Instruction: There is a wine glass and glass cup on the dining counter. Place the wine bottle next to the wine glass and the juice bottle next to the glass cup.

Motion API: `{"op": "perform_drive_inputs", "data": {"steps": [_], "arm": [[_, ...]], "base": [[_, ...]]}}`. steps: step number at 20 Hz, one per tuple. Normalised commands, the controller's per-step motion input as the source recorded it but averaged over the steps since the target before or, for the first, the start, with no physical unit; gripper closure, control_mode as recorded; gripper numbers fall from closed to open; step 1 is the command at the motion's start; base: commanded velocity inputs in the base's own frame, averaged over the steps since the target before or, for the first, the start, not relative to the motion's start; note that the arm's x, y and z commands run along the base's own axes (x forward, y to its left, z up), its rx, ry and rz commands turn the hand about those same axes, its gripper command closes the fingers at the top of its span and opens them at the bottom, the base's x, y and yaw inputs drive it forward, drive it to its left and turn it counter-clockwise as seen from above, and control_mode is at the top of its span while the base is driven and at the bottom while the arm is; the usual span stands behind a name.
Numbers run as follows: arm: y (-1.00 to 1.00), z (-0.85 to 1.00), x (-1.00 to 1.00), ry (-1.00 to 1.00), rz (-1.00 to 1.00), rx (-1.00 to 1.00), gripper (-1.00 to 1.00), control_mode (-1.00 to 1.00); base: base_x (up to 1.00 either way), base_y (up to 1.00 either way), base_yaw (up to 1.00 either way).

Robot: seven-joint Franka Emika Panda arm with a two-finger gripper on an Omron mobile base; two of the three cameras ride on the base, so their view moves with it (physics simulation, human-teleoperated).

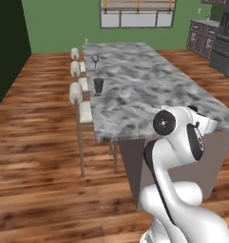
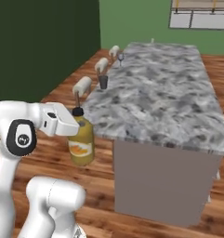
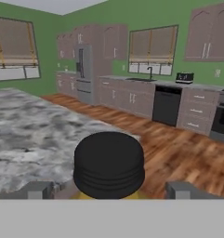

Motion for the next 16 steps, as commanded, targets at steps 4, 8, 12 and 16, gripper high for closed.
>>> {"op": "perform_drive_inputs", "data": {"steps": [4,8,12,16], "arm": [[0.00,0.00,0.00,0.00,0.00,0.00,1.00,1.00],[0.00,0.00,0.00,0.00,0.00,0.00,1.00,1.00],[0.00,0.00,0.00,0.00,0.00,0.00,1.00,1.00],[0.00,0.00,0.00,0.00,0.00,0.00,1.00,1.00]], "base": [[0.48,0.78,0.00],[0.51,0.76,0.00],[0.57,0.60,-0.01],[0.57,0.47,-0.05]]}}
